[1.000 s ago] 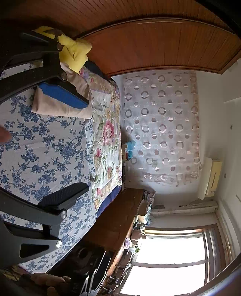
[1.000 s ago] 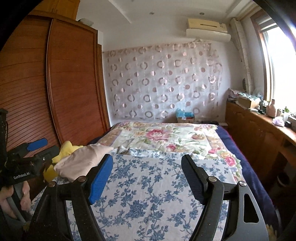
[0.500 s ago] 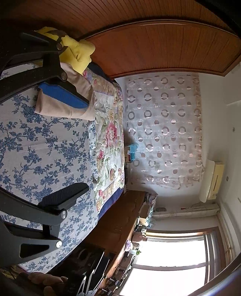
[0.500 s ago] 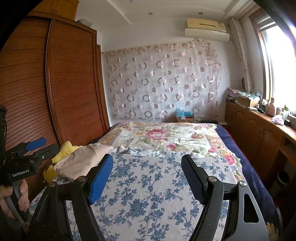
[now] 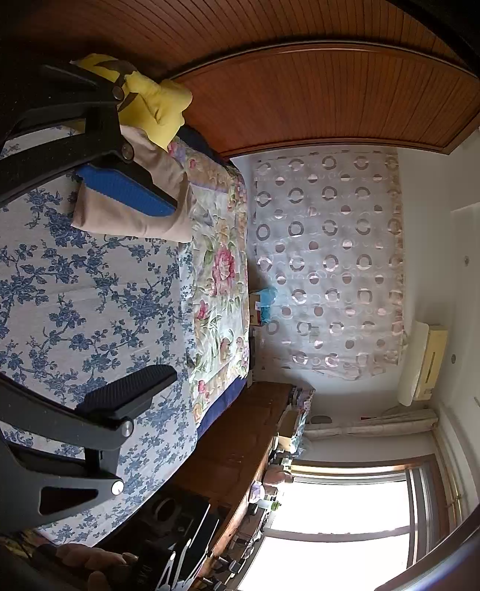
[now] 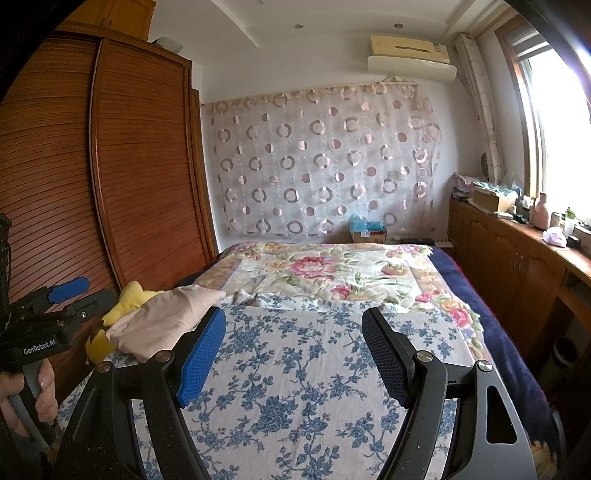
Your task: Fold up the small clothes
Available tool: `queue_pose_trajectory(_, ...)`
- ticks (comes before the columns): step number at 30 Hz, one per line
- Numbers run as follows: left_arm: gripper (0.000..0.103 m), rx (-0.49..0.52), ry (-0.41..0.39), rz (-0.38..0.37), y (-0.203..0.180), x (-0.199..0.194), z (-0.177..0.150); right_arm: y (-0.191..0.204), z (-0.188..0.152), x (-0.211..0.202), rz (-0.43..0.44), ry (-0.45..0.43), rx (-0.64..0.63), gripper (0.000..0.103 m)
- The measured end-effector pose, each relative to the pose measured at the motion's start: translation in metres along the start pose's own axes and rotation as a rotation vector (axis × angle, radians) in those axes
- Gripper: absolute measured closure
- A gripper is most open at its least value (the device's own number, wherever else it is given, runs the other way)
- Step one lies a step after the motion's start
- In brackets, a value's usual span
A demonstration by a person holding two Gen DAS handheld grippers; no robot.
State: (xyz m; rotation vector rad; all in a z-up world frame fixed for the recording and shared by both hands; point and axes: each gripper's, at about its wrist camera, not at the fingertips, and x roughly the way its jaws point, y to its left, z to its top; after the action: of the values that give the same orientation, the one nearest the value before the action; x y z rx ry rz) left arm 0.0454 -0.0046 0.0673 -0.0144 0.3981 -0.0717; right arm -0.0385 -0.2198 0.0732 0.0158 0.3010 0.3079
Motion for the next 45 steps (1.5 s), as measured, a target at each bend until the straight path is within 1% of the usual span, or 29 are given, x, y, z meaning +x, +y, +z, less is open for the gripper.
queue_pose_trajectory(45, 0.020, 0.000, -0.001, 0.000, 0.0006, -0.0002, 0.0003, -0.0043, -0.0022, 0.0011, -0.001, -0.001, -0.001, 0.025)
